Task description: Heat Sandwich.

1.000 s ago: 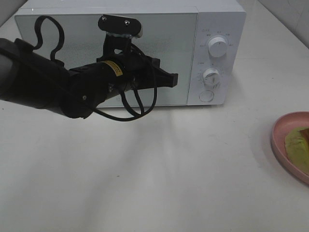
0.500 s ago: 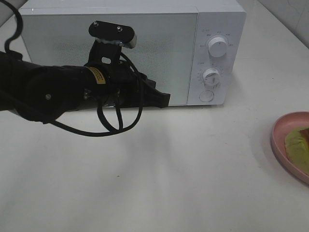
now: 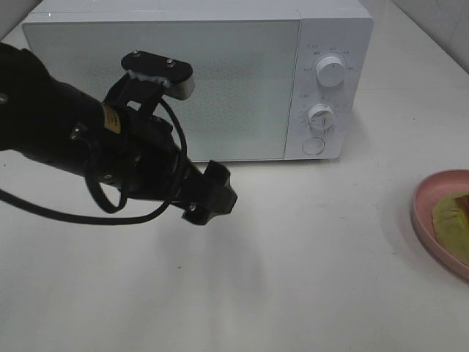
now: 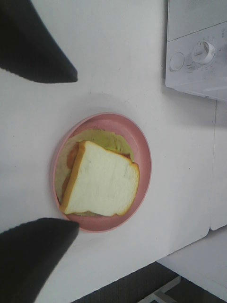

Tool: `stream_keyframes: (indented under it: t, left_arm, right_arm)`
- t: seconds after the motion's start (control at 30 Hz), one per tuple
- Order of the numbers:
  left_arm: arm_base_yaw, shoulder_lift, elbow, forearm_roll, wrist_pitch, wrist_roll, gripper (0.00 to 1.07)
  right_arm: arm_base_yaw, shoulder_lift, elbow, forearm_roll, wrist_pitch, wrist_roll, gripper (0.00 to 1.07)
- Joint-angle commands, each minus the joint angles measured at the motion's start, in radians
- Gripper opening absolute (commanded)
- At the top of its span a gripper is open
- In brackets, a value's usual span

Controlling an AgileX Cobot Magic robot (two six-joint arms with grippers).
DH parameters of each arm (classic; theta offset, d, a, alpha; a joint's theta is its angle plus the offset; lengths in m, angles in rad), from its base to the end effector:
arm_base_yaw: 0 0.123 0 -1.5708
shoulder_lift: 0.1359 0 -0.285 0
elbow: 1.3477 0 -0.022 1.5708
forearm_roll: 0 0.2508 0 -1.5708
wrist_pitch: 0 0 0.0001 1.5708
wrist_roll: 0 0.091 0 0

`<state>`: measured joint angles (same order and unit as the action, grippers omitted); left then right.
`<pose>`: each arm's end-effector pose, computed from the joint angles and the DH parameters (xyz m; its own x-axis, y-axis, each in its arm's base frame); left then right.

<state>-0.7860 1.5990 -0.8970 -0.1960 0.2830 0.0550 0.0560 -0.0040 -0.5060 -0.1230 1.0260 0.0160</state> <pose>0.2234 -0.2307 0.2067 -0.6426 0.4555 -0.6161 0.6509 0.7487 -0.1254 -0.0046 -0.0098 0.2823 -0.4135 -0.0710 -0.9077 0.0200 0.9960 -0.0869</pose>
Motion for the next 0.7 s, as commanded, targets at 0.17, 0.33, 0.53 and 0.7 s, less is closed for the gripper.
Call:
stream_keyframes:
  t: [0.17,0.33,0.53,0.7]
  left_arm:
    - [0.003,-0.083,0.003,0.079,0.287,-0.021,0.99]
    - [0.098,-0.116,0.003,0.078,0.416,-0.061,0.99]
    - [0.285,-0.162,0.004,0.073,0.560,-0.006,0.99]
    - [0.438,-0.215,0.026,0.074,0.612,0.025,0.99]
  right_arm:
    - [-0.006,-0.027,0.002,0.001,-0.005,-0.006,0.75]
    - [-0.006,-0.027,0.002,0.001,-0.005,-0.006,0.75]
    - [-0.006,-0.027,0.002,0.001,-0.005,-0.006,0.75]
    - [-0.006,-0.027,0.002,0.001,-0.005,-0.006,0.75]
